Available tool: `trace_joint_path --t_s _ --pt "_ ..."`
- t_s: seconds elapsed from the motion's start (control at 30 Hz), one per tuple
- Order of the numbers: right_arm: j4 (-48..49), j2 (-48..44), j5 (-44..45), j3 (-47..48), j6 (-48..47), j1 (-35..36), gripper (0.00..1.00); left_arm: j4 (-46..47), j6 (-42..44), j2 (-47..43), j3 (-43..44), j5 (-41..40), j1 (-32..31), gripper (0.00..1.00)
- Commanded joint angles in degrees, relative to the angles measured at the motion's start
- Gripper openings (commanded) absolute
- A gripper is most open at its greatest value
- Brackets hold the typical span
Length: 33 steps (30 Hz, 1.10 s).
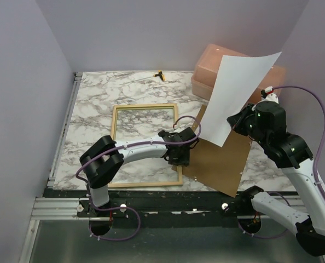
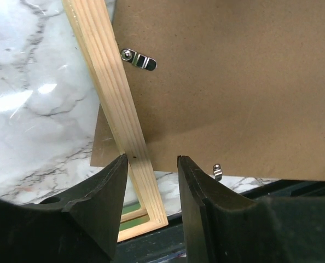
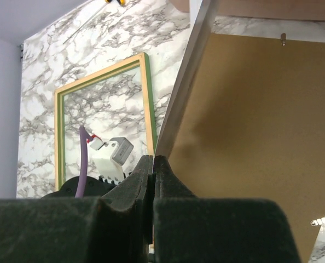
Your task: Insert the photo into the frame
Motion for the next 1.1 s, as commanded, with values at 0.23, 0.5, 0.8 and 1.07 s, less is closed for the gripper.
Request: trace_joint_path --t_s 0.23,0.5,0.8,1.07 --pt "-0.29 0.43 -2.55 1.34 -1.31 -0.31 0.00 3.53 1.45 -1.14 2.67 3.44 -1.86 0.52" --pt "0.46 1.91 -6.96 3.08 -3.37 -0.31 0.00 4.82 1.98 -15.50 -6.55 3.53 2.21 0.68" --pt "4.20 6.22 -18.71 4.16 -4.09 -0.32 0.00 11.58 1.00 -34.93 -21.98 12.97 13.16 0.74" --pt "10.72 12.08 -34.11 4.72 -3.42 -0.34 0.00 1.43 0.93 -56.03 -23.51 8.27 19.53 0.83"
